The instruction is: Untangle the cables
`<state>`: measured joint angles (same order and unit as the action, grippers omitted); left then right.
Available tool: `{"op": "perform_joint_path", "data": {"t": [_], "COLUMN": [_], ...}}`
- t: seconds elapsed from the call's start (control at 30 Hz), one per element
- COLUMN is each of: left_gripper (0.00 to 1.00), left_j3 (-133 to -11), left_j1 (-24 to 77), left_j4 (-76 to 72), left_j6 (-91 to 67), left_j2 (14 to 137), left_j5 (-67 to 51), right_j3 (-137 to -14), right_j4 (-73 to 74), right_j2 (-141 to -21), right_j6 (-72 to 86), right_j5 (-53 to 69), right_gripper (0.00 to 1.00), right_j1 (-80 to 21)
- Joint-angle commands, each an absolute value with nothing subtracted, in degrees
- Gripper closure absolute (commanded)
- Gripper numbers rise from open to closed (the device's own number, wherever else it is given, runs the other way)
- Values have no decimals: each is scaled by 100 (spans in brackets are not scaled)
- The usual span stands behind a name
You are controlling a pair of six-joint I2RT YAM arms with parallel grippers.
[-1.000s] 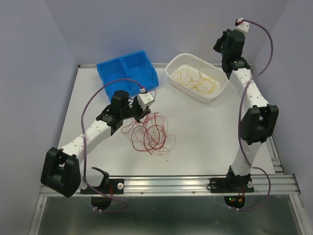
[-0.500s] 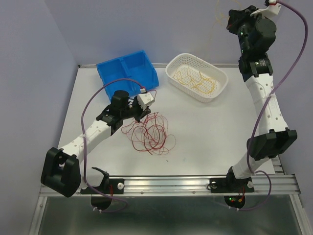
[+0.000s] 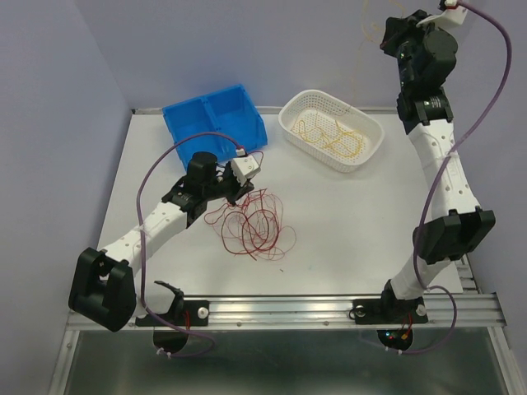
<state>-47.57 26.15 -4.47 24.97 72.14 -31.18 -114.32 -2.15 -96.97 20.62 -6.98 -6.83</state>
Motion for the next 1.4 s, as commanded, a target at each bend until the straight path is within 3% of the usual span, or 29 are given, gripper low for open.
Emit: {"op": "perform_joint_path", "data": {"t": [0.0,0.53,0.87,1.0,1.1,1.37], "left_gripper": [100,100,100,100,100,100], "left_j3": [-4702,-4685,-4702,-4685,-4667,-4641], "left_j1": [2619,2619,2628,2619,2619,2628], "left_j4": [-615,-606,-580,-580,-580,-580], "left_j6": [2478,2496,2513,2496,2496,2479], "left_j2": [7066,6996,6987,6970,6926,6777], "left_j5": [-3226,-3269,-3314,-3340,-3314,-3366], "right_j3": [-11155,-9756,-10028,-10371,-10450,-9186], "right_j4": [-404,-712,623,1185,1492,1372], "right_j2": [-9896,-11030,-12102,-12164,-11805,-10108], "right_j6": [1907,1899,1468,1424,1581,1917], "right_j5": [-931,-984,-2539,-2795,-2944,-3032], "right_gripper": [99,99,98,44,32,29], "right_j1": [-686,-712,-1248,-1318,-1388,-2319]}}
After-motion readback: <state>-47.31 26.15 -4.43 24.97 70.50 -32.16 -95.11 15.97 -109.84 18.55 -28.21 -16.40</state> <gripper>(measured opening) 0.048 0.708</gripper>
